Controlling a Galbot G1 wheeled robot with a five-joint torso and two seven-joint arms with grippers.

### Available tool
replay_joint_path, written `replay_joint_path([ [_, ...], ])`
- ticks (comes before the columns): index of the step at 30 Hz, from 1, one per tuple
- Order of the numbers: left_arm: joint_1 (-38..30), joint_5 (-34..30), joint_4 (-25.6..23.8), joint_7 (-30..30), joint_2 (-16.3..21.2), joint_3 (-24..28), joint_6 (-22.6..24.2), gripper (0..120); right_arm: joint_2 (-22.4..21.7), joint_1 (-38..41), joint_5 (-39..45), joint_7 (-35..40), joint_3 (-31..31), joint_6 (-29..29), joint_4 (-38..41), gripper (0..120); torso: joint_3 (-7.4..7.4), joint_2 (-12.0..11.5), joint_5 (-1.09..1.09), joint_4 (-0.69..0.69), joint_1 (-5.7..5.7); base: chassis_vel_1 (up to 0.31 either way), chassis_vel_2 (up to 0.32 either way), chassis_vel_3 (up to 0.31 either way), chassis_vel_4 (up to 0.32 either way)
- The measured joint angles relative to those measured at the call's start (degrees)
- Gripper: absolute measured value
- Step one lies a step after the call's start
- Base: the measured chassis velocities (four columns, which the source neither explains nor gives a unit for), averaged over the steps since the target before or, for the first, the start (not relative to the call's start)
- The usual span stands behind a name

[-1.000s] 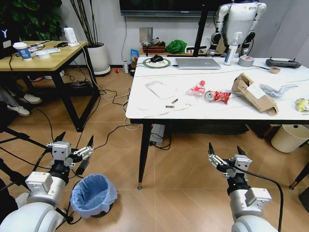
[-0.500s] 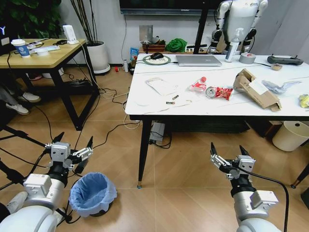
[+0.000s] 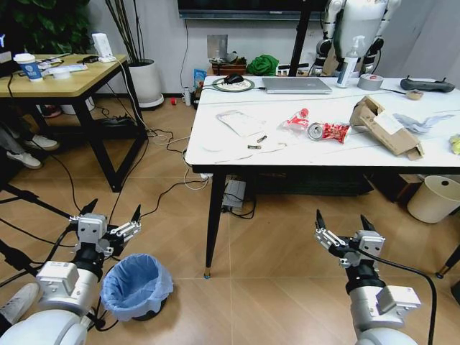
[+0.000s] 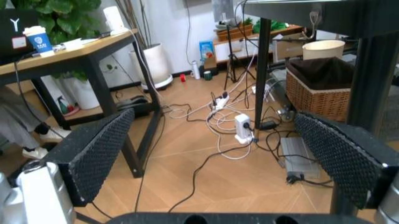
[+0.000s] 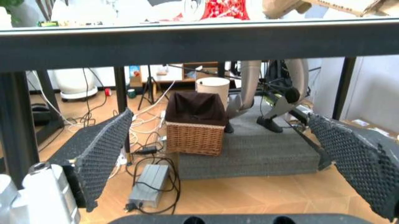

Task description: Pick up the trash bin and place the trash from the table into it.

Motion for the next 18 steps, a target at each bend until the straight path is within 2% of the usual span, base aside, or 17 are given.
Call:
replay_joint_path([
  [18,0.4,0.0,0.1,-0.1,0.2,0.2,0.0,100,0.6,0.0,-0.3,-0.1,-0.4,-0.2,-0.2,100,-2.84,-4.3,0.00,0.00,-1.49,0.000,0.000,0.000,0.000],
])
